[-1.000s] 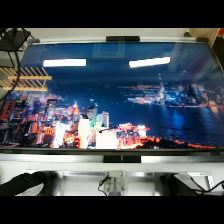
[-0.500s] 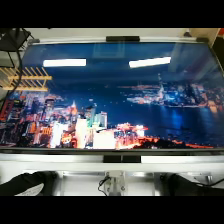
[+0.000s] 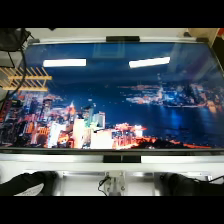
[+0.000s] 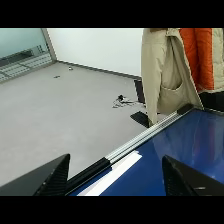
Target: Fold the shirts.
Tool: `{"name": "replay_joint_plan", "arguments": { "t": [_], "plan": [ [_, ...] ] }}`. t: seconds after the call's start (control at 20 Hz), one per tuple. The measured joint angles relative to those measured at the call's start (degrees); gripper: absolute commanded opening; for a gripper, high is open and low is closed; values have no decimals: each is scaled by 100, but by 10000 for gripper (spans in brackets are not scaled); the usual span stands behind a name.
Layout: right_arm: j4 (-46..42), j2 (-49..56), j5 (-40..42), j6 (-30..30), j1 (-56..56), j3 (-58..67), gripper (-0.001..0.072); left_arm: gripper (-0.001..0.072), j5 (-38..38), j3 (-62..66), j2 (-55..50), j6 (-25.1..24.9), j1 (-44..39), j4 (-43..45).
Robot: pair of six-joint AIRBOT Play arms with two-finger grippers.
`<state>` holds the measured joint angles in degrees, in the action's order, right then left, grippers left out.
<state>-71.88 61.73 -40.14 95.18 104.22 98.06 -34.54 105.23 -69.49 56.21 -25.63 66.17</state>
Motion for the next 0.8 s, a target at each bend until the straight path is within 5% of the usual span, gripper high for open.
{"name": "replay_joint_plan", "arguments": {
  "t": [0.65, 0.8],
  "plan": [
    [420, -1217, -4610, -144, 31, 2, 503, 605, -186, -7, -289, 15, 22, 11],
    [1134, -1298, -5462, -358, -437, -175, 502, 598, -874, -9, -315, 562, 142, 361]
  ]
}}
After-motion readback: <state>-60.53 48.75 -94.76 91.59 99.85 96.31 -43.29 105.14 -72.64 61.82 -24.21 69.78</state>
